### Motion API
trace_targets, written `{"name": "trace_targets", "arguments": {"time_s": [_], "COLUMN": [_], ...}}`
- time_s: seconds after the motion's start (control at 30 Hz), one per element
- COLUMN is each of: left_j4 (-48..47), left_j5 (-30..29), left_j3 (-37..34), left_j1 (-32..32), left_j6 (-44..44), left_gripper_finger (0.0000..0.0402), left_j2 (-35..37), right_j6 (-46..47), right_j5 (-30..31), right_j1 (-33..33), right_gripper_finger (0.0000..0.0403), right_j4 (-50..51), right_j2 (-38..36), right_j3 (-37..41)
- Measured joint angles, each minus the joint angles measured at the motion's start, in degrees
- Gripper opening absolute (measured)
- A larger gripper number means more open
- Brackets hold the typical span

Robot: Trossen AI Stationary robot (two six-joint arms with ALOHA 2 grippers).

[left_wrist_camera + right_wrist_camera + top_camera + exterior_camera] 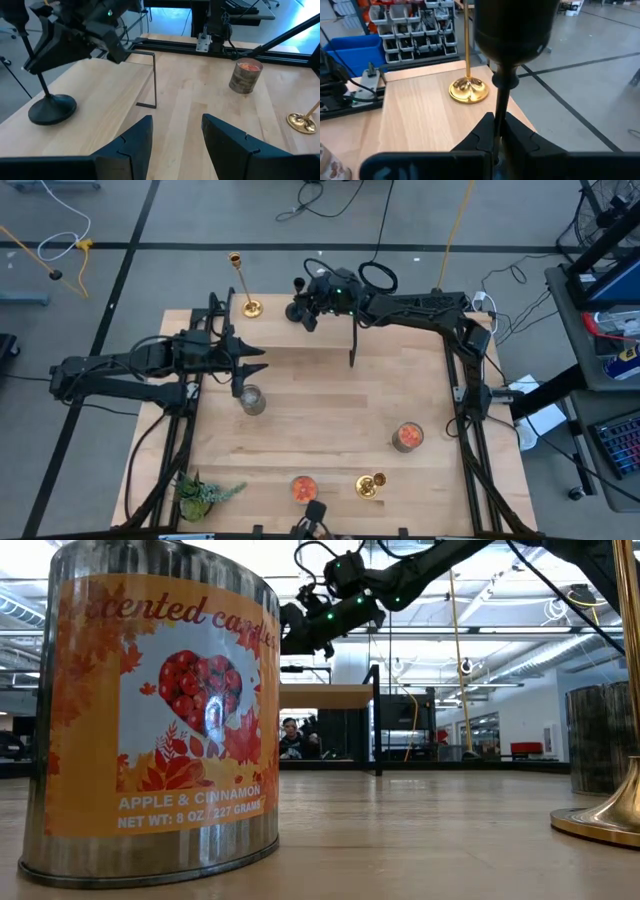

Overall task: Pick & Place candle stick holders
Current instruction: Put the black candle holder on the shelf

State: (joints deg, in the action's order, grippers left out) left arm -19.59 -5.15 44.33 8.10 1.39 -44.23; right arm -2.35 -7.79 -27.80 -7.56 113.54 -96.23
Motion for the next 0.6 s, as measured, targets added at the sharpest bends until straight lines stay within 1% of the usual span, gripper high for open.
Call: {"name": "trace_targets", "arguments": {"time_s": [0.6], "left_j4": [-0.33], "left_j5": [0.0], "left_j3": [0.01], "left_j1": [0.0], "left_j6": [-0.87], "left_gripper_finger": [0.0177], "left_j2": [0.0], "right_j6": [0.13], "right_j5": [0.2], "right_j1": [-0.03], "right_gripper_finger": [0.0019], "right_j4": [-1.53], "right_j2": [-0.11], "right_j3": [0.66]}}
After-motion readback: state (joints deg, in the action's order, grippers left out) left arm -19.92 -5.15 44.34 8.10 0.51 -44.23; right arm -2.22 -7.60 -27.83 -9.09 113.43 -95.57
